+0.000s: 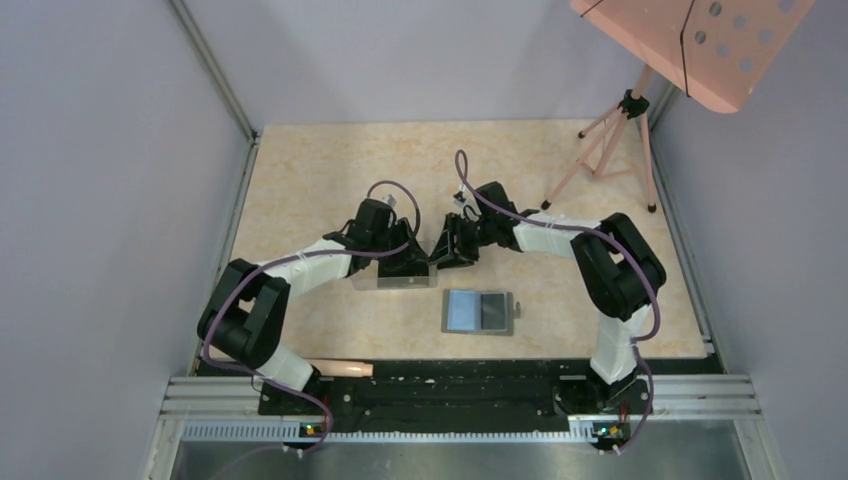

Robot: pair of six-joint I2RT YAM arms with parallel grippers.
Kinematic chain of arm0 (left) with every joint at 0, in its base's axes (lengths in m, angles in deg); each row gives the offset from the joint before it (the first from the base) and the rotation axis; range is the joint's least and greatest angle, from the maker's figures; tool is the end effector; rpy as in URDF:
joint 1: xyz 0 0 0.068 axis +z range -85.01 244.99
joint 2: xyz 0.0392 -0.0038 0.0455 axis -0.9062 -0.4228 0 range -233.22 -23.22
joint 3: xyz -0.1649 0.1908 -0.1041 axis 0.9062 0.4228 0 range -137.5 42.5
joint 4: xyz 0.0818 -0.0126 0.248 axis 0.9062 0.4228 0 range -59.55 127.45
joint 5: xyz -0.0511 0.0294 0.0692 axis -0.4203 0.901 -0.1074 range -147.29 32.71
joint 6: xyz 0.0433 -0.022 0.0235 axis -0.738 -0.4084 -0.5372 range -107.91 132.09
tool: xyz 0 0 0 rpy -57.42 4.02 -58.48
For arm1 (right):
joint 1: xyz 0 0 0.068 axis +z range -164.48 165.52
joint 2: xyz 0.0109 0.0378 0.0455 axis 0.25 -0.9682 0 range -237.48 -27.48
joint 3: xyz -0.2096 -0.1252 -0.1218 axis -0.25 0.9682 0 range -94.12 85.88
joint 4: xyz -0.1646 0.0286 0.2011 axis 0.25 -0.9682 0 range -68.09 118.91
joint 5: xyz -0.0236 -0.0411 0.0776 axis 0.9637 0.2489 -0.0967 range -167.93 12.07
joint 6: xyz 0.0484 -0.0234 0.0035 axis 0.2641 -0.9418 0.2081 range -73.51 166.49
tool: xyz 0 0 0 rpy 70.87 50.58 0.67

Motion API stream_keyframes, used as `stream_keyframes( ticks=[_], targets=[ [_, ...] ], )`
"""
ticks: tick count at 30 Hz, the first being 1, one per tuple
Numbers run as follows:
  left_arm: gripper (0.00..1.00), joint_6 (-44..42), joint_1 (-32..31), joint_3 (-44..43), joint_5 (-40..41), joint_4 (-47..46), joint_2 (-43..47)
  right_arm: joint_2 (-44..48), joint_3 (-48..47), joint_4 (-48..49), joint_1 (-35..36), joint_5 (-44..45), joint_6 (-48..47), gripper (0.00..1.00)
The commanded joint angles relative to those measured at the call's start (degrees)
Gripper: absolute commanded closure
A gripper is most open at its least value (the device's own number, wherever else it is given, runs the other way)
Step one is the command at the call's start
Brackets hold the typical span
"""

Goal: Put the credit cards into the card holder
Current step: Pick up the credit card from the storage box.

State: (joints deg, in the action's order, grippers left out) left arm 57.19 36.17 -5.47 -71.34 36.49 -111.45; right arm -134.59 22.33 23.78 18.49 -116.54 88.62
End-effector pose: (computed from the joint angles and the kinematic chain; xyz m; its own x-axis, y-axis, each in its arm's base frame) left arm 0.2697 -0.1582 0.1864 -0.8824 -0.2989 -0.3632 -0.0151 0.7897 -0.6133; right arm 0.3099 0.2275 0.1640 -0.9844 -0.0137 -0.1752 -0.1489 0.5941 0.7905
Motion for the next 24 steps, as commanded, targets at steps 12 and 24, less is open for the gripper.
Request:
stream_keyframes(
  ticks=[12, 24],
  targets=[
    [0.49, 5.6, 2.7, 5.4, -11.6, -16.1, -1.5, 1.1, 5.3, 22.2, 1.4, -5.1, 10.6, 0.58],
    [0.47, 4.3, 2.9, 5.8, -8.0, -12.9, 3.6, 2.9, 4.2, 16.0, 1.3, -2.8, 6.6, 0.58]
  ],
)
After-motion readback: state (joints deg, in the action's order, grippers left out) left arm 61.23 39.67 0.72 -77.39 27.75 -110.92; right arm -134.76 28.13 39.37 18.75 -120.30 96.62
